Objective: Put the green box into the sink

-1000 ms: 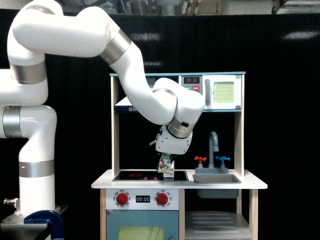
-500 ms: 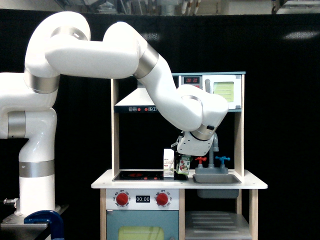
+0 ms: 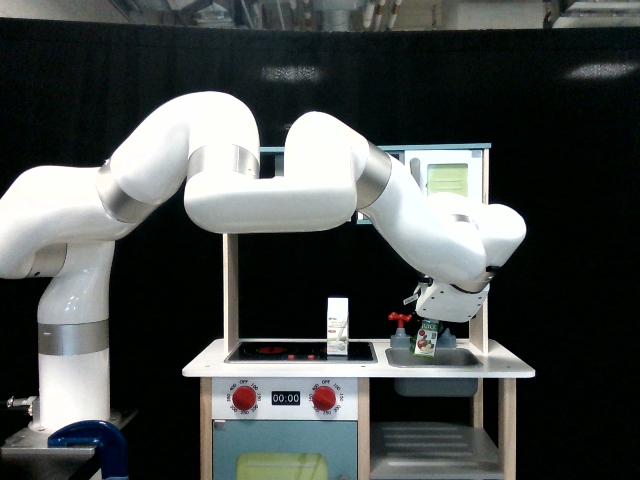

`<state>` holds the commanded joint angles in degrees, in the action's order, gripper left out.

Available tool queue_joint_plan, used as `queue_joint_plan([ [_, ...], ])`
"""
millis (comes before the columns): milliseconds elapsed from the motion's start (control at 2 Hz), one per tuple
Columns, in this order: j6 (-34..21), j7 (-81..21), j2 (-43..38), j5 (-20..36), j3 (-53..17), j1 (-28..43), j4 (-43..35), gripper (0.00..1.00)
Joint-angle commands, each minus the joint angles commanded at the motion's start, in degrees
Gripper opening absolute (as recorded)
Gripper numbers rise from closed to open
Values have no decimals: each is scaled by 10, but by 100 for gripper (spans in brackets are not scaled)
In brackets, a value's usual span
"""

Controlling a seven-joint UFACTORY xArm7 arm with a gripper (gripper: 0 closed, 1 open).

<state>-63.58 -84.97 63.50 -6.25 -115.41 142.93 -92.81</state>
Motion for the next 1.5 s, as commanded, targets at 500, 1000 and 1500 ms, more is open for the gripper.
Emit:
queue_joint_plan([
  [500,10,9,1,-17,21,-32,36,100],
  [1000,5,21,-10,-35,66,-106,99,100],
  [1500,-5,25,-44,-39,150,-270,237,100],
])
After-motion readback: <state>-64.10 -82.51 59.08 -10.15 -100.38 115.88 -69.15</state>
